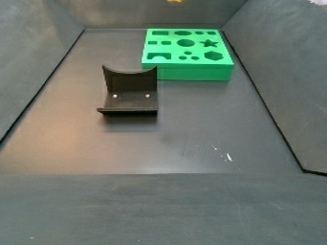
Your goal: Insert the star object.
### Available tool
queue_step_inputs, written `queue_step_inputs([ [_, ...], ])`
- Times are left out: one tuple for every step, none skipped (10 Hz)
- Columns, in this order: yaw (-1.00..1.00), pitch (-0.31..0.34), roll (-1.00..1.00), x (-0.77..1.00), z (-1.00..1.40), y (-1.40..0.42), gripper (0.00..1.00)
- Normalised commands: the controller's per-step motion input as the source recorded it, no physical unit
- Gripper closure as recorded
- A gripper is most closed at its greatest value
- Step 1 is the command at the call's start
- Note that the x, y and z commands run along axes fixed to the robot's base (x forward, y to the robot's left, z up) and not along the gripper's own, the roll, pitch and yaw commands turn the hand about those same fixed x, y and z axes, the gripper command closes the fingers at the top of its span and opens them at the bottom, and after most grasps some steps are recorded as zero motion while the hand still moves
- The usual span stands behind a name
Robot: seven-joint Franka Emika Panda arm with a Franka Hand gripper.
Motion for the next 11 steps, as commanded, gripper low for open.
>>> queue_step_inputs([
  [0.45, -0.157, 0.19, -0.55, -0.97, 0.34, 1.0],
  [0.47, -0.116, 0.15, -0.44, -0.92, 0.36, 1.0],
  [0.48, -0.08, 0.08, -0.4, -0.91, 0.38, 1.0],
  [0.38, -0.084, 0.09, -0.49, -0.82, 0.31, 1.0],
  [0.22, -0.076, 0.06, -0.53, -0.69, 0.23, 1.0],
  [0.09, -0.061, -0.02, -0.43, -0.51, 0.1, 1.0],
  [0.03, -0.05, -0.11, -0.29, -0.37, 0.0, 1.0],
  [0.06, -0.049, -0.13, -0.27, -0.33, 0.0, 1.0],
  [0.07, -0.056, -0.11, -0.31, -0.34, 0.0, 1.0],
  [0.08, -0.066, -0.07, -0.39, -0.34, -0.03, 1.0],
  [0.07, -0.074, -0.08, -0.43, -0.28, -0.08, 1.0],
])
